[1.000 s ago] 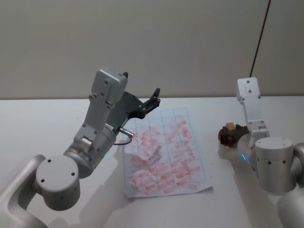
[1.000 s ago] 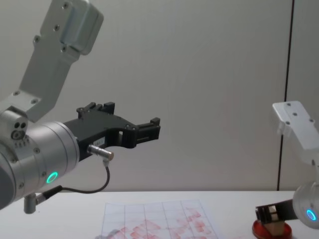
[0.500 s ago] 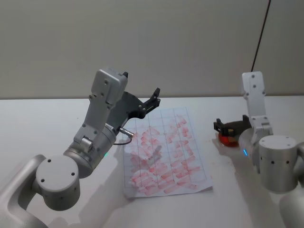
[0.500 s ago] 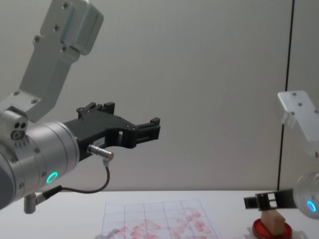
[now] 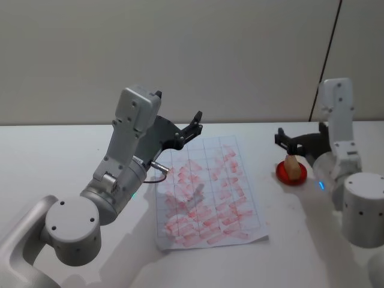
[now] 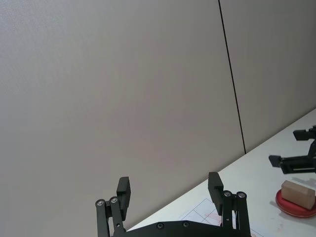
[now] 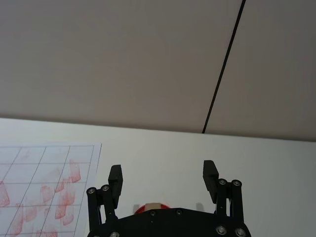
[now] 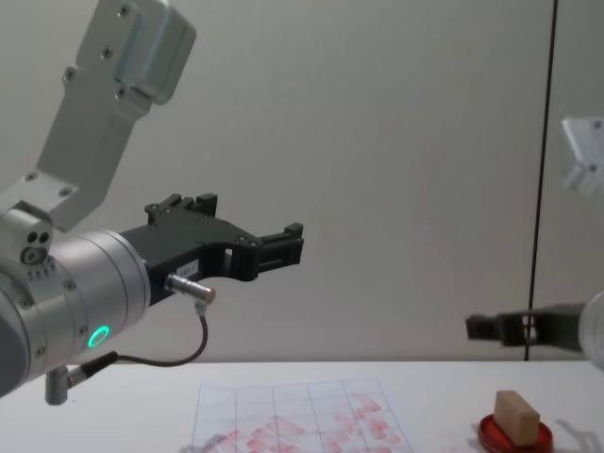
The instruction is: Use the one hand to pick up the stamp and affix it onto the A4 paper.
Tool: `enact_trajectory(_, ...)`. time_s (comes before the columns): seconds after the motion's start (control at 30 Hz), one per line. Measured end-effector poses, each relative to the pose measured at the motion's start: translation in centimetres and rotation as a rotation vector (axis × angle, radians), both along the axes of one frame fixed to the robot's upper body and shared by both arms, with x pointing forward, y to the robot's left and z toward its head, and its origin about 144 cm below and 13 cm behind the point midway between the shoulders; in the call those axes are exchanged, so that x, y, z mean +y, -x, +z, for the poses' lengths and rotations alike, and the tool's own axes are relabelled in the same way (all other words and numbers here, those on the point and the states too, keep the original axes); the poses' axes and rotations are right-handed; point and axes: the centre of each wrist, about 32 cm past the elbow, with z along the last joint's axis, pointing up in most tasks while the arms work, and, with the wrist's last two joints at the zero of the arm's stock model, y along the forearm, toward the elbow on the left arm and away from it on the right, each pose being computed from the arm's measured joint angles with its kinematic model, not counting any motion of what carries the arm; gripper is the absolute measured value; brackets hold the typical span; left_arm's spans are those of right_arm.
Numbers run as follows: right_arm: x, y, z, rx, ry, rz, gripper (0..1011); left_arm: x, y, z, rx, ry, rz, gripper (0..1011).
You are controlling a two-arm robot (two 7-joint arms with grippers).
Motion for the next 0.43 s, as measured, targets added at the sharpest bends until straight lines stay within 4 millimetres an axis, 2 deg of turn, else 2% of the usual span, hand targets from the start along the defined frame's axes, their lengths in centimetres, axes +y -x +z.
enact_trajectory(0.43, -2.5, 1.3, 0.0, -0.202, 0.004, 0.026, 1001, 0.0, 0.0, 0.0, 0.0, 0.0, 0.0, 1001)
